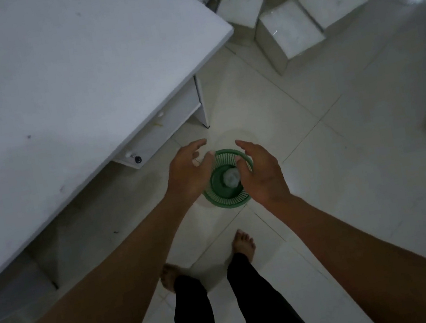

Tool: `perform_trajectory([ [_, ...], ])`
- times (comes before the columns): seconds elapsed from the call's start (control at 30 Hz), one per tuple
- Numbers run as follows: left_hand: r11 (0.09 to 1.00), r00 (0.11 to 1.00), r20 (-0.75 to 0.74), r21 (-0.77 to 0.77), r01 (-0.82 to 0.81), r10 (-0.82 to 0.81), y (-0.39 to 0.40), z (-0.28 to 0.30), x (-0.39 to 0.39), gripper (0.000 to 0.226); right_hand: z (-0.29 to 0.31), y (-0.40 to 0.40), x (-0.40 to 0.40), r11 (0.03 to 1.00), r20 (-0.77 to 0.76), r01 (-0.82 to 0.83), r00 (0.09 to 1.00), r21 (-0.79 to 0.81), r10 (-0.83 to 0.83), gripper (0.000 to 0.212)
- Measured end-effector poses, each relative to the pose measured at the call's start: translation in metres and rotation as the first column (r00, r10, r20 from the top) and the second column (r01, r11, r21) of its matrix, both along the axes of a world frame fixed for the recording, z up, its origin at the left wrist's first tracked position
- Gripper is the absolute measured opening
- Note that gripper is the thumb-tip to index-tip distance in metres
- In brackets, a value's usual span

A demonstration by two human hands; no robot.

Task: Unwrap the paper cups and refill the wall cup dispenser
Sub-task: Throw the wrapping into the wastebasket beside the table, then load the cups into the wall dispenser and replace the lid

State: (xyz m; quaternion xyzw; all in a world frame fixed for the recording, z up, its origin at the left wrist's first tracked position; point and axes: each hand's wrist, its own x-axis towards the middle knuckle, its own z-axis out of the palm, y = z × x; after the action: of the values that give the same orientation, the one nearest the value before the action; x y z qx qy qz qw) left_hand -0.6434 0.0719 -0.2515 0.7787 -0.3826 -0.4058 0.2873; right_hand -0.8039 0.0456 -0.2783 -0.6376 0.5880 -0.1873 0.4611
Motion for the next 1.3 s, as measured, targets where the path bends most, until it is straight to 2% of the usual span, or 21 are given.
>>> perform_trajectory([
  [0.17,0.983,0.984,0.168,-0.184,-0.018,0.050,0.014,0.065,0.050,0.036,0.062,-0.004,0.049,0.979,0.028,-0.147,0.988,-0.142,0.152,0.041],
  [0.33,0.940,0.932,0.329,-0.340,-0.031,0.150,0.053,0.124,0.113,0.034,0.118,0.004,0.109,0.926,0.051,-0.263,0.957,-0.272,0.286,0.041],
  [0.53,0.893,0.781,0.561,-0.451,0.010,0.274,0.117,0.181,0.198,0.031,0.174,0.031,0.202,0.797,-0.006,-0.376,0.906,-0.473,0.424,0.041],
  [0.7,0.837,0.648,0.638,-0.547,0.001,0.416,0.171,0.216,0.271,0.031,0.202,0.066,0.284,0.717,-0.001,-0.415,0.866,-0.560,0.500,0.041],
  [0.8,0.777,0.586,0.626,-0.629,-0.010,0.514,0.200,0.232,0.306,0.030,0.216,0.086,0.325,0.697,0.016,-0.441,0.839,-0.566,0.544,0.041],
  [0.93,0.736,0.561,0.580,-0.672,-0.082,0.591,0.236,0.240,0.348,0.035,0.230,0.114,0.375,0.675,0.036,-0.478,0.801,-0.563,0.597,0.042],
  [1.1,0.705,0.587,0.475,-0.663,-0.251,0.656,0.255,0.233,0.399,0.041,0.231,0.133,0.432,0.727,0.076,-0.543,0.777,-0.420,0.625,0.053],
  [1.3,0.653,0.697,0.156,-0.535,-0.536,0.700,0.236,0.213,0.439,0.061,0.204,0.123,0.487,0.725,0.053,-0.664,0.730,-0.182,0.682,0.079],
])
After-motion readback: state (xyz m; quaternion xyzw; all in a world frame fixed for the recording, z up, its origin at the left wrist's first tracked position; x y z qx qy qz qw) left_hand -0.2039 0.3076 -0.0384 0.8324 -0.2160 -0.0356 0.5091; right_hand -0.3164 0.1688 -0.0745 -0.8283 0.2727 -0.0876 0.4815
